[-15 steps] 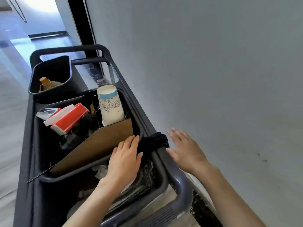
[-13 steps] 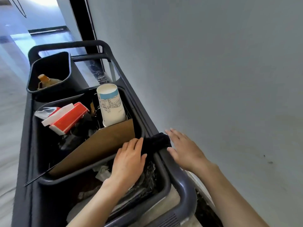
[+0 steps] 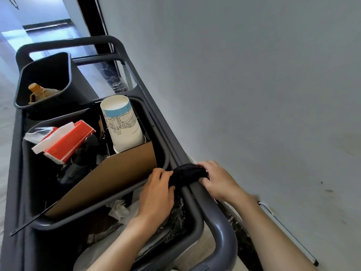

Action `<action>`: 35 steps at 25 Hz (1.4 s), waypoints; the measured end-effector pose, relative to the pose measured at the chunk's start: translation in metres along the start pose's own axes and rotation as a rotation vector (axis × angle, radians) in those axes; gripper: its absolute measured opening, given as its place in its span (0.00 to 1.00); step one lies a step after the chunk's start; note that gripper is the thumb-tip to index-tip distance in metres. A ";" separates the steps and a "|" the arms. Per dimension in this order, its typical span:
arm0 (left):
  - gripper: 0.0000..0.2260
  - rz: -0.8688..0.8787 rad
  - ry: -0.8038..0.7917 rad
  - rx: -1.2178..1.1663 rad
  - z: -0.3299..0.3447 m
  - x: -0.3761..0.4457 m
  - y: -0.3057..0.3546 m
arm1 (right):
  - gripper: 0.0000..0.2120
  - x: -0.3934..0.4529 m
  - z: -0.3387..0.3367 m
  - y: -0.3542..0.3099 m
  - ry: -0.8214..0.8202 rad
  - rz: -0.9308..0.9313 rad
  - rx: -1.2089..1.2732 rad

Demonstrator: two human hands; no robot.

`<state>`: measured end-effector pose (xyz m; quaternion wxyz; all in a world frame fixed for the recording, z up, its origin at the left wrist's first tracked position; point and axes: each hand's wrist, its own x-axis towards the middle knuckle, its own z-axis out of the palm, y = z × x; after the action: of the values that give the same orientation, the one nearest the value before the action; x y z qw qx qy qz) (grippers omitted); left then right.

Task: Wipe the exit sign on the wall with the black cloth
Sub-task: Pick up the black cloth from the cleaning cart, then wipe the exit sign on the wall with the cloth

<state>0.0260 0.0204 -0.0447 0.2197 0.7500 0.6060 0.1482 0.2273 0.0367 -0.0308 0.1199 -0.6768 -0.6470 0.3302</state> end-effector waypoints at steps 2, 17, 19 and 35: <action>0.14 0.001 0.019 -0.025 -0.005 -0.003 0.001 | 0.15 -0.013 -0.001 0.002 0.062 0.021 -0.014; 0.14 0.452 -0.241 -0.448 -0.055 -0.050 0.201 | 0.13 -0.222 -0.087 0.049 0.453 0.093 0.552; 0.14 0.539 -0.324 -0.469 -0.051 -0.066 0.242 | 0.25 -0.258 -0.091 0.061 0.425 0.074 0.596; 0.12 0.463 -0.578 -0.482 0.087 -0.126 0.347 | 0.07 -0.402 -0.081 0.197 0.873 0.469 0.839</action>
<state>0.3338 -0.1737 0.0631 0.5099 0.8039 0.2836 0.1149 0.4550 -0.3516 0.0314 0.5507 -0.7677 -0.1896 0.2671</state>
